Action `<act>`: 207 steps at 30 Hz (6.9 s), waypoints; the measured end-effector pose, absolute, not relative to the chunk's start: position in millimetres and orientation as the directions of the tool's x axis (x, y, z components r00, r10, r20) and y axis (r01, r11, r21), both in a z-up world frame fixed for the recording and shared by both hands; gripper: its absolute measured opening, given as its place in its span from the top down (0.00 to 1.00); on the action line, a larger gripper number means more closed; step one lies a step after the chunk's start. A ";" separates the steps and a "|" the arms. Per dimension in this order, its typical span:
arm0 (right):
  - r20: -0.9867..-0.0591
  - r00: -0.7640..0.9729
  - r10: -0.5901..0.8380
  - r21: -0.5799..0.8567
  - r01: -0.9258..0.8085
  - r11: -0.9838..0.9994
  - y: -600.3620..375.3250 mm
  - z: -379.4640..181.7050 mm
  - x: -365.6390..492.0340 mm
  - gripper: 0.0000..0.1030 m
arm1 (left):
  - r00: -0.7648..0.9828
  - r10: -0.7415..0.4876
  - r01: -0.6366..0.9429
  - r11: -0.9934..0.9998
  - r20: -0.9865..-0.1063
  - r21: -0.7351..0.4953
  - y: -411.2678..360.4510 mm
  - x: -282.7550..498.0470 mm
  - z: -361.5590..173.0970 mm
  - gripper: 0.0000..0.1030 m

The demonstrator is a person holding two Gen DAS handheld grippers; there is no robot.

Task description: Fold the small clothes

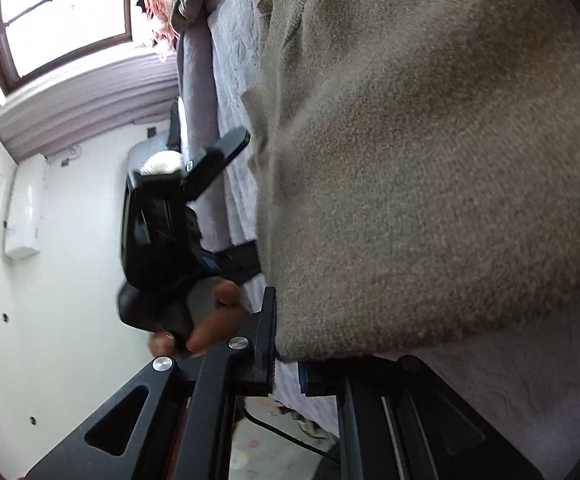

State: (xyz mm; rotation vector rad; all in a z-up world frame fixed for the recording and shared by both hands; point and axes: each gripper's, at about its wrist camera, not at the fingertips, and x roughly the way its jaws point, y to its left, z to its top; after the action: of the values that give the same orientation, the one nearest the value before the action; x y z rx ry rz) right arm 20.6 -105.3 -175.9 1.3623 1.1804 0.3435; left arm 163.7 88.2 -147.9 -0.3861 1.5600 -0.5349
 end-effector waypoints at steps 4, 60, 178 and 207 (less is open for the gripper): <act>-0.620 0.278 0.734 0.772 0.382 0.508 -105.8 -156.4 19.9 0.87 | -0.072 -0.539 0.061 0.837 -0.839 -0.543 92.5 164.2 -156.8 0.52; -0.381 0.722 0.577 0.911 0.399 0.103 -386.9 -181.5 -52.2 0.47 | 0.259 -0.334 0.583 0.802 -0.906 -0.129 -191.0 62.9 -1.1 0.23; -0.826 0.359 0.436 0.543 0.296 0.785 -376.5 -97.9 -26.5 0.89 | 0.130 0.010 0.165 0.986 -0.991 0.031 -74.1 -27.6 -20.9 0.05; -0.862 0.267 0.431 0.506 0.395 0.767 -426.3 -123.3 -40.2 0.58 | 0.041 -0.043 0.096 0.995 -0.998 -0.039 -92.7 5.5 -48.9 0.05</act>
State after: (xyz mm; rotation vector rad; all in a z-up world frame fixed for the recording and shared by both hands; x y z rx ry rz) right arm -40.2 -426.3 -123.3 0.7547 1.3384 0.0272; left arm 5.5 -92.7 -48.9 0.0419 1.5265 -0.1068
